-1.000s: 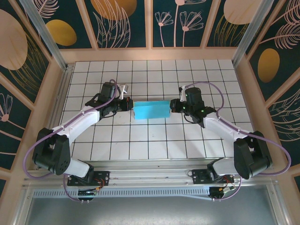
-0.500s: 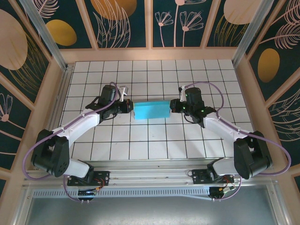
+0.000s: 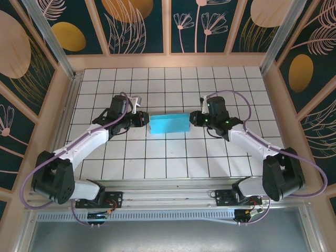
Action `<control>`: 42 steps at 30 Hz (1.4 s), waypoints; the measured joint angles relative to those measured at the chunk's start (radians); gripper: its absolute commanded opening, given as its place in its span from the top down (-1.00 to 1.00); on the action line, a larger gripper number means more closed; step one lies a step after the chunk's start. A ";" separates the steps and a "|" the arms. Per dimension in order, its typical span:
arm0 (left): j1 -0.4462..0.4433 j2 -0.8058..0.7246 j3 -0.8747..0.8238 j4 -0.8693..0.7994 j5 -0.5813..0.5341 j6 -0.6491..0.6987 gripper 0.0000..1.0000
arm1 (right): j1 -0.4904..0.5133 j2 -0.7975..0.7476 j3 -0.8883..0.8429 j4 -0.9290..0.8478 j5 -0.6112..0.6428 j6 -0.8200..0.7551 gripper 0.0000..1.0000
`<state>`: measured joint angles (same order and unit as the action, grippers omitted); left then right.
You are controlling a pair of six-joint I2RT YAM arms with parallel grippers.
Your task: Fold the paper box
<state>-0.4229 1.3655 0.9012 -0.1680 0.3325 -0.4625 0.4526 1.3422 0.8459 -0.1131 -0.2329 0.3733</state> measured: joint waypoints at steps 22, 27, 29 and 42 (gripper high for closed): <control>0.000 -0.100 -0.099 0.139 -0.159 -0.428 0.30 | -0.100 -0.015 0.116 -0.059 -0.053 0.185 0.25; 0.000 -0.074 -0.103 0.167 -0.154 -0.502 0.30 | -0.106 0.060 0.117 -0.071 -0.130 0.270 0.22; 0.000 -0.054 -0.104 0.182 -0.138 -0.516 0.29 | -0.106 0.077 0.116 -0.069 -0.166 0.298 0.21; 0.000 0.025 -0.109 0.247 -0.062 -0.526 0.45 | -0.106 0.109 0.105 -0.040 -0.248 0.366 0.36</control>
<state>-0.4229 1.3903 0.7925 0.0792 0.2707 -0.9890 0.3466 1.4513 0.9504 -0.1535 -0.4808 0.7391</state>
